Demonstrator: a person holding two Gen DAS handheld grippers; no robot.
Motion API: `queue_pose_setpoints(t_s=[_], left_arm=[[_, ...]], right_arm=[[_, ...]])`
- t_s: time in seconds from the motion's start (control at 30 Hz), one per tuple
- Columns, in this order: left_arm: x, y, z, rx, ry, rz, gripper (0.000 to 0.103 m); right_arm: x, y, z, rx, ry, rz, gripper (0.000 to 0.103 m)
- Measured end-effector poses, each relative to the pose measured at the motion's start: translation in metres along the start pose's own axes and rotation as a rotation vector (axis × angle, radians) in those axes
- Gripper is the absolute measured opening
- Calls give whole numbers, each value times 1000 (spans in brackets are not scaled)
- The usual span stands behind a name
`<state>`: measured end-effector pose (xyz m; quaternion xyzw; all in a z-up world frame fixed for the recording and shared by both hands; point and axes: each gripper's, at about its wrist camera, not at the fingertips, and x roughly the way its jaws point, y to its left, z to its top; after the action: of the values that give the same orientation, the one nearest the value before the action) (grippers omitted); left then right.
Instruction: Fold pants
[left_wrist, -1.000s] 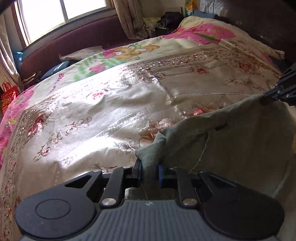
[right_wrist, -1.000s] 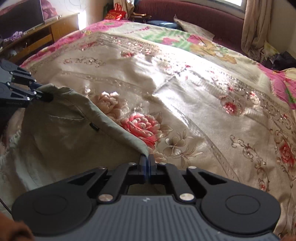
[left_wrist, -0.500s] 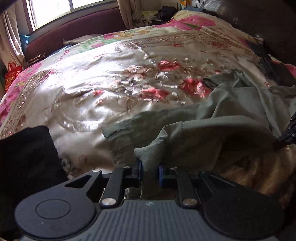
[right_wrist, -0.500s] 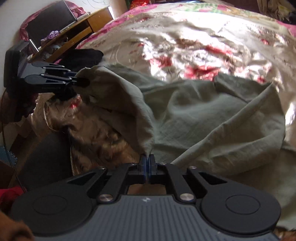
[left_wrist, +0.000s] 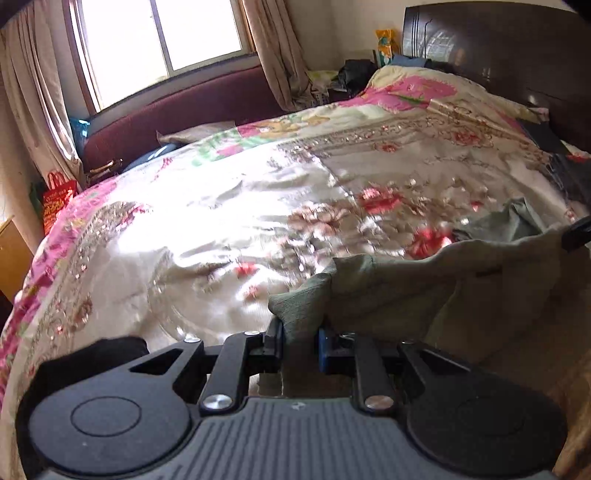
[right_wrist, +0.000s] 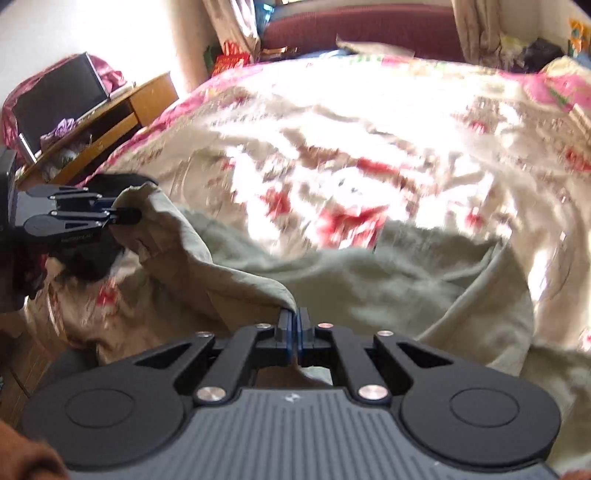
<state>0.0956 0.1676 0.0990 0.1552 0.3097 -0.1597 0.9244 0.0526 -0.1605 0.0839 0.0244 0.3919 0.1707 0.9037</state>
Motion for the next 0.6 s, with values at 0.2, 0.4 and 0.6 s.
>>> queue_pose_setpoints(t_s=[0.2, 0.4, 0.6], left_arm=[[-9, 6, 0, 2, -63, 26, 35], [16, -25, -99, 31, 176, 34, 36], [-4, -35, -108, 63, 142, 79, 40]], right_arm=[[-28, 19, 32, -154, -173, -63, 3], [34, 61, -83, -320, 117, 10, 3], [38, 75, -104, -429, 103, -33, 6]])
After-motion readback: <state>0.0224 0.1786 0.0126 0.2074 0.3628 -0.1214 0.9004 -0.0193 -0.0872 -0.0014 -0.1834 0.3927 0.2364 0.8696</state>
